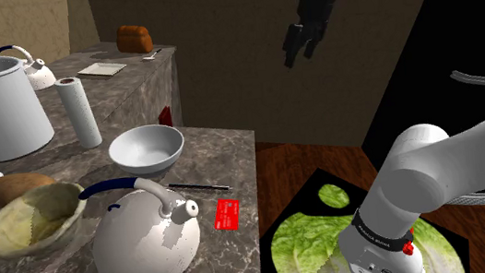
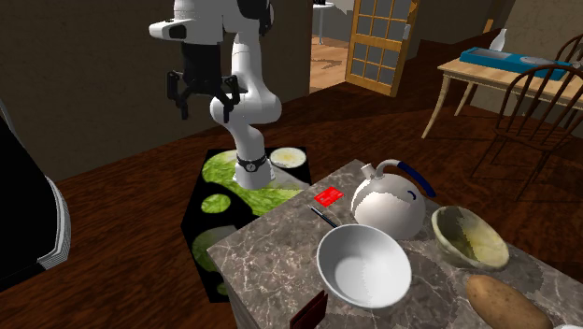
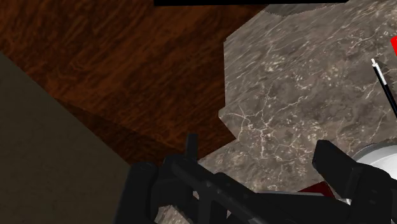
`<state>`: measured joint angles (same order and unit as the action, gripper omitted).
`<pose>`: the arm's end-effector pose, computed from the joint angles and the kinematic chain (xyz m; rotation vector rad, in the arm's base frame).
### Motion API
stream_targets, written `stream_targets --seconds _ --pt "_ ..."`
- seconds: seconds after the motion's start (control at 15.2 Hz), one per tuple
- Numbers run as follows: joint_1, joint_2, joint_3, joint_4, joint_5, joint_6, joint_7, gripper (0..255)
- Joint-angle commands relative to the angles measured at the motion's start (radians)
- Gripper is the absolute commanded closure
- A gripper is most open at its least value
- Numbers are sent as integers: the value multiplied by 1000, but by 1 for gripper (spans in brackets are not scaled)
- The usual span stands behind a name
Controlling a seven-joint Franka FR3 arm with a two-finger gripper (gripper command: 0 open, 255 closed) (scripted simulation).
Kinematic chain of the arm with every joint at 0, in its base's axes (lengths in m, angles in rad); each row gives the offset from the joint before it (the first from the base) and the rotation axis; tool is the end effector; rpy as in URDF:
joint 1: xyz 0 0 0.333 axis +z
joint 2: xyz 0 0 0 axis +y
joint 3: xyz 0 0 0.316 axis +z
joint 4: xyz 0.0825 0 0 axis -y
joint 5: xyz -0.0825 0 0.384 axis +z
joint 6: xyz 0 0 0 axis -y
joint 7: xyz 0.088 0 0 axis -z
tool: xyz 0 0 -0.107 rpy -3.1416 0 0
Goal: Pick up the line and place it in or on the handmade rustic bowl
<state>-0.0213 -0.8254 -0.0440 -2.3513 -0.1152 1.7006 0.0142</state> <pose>0.3076 -0.0359 0.6175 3.0426 -0.0962 0.2633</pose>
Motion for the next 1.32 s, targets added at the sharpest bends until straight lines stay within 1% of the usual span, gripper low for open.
stream_targets --seconds 0.0,0.26,0.59,0.92,1.25 --pt "0 0 0 0 0 0 0 0" --pt "-6 18 49 -67 71 -8 132 0" --pt "-1 58 111 -139 179 -2 296 0" --pt "16 118 173 -195 305 28 455 0" --pt "43 204 234 -234 447 83 602 0"
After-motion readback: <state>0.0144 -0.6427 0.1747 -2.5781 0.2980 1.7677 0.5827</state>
